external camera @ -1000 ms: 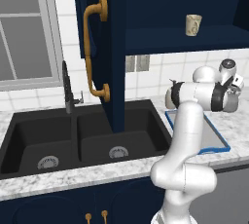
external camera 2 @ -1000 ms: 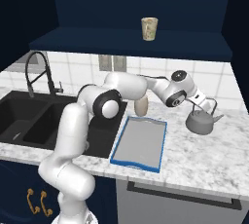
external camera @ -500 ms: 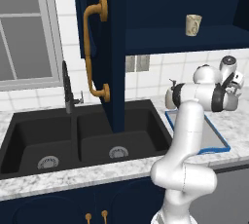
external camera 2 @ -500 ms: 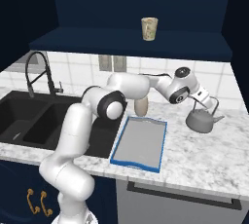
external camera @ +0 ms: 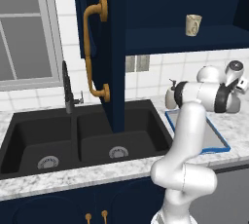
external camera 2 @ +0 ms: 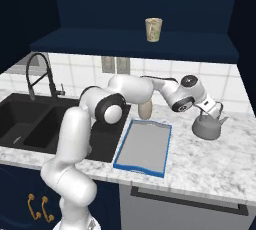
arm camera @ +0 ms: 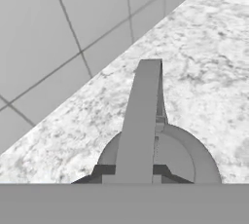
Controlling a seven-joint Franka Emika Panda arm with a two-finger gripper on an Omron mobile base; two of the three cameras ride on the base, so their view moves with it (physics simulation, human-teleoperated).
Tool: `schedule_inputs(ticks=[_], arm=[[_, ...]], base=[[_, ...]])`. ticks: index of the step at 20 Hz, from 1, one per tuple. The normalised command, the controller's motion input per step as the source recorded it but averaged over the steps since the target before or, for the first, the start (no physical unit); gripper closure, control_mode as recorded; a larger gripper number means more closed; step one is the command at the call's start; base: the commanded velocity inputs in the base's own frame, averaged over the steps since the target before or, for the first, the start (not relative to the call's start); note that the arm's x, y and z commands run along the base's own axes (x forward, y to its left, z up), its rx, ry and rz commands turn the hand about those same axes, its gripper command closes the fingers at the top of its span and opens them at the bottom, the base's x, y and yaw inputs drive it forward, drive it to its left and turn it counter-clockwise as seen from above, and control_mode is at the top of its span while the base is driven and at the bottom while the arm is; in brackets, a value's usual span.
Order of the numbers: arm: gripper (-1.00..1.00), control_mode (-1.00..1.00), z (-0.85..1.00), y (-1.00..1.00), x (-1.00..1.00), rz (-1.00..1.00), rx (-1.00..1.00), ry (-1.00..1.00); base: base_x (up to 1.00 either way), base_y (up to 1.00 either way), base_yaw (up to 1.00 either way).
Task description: Pick the kettle from the counter and place it on the tray. Then pick the mug from the cabinet and place it on the tray. Then close the cabinet doors.
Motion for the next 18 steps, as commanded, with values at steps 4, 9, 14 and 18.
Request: schedule_inputs(ticks=[4,9,14,18], arm=[[1.00,-1.00,0.14,0.04,-0.71,0.04,0.00,-0.21],[1.00,-1.00,0.42,0.34,-0.55,0.15,-0.01,-0.08],[1.00,-1.00,0.27,0.46,-0.59,0.27,-0.04,0.00],[1.00,-1.00,0.31,0.72,-0.25,0.30,-0.08,0.00]], base=[[0.00,0.00,0.00],[0.00,0.00,0.00],[0.00,0.00,0.00],[0.00,0.00,0.00]])
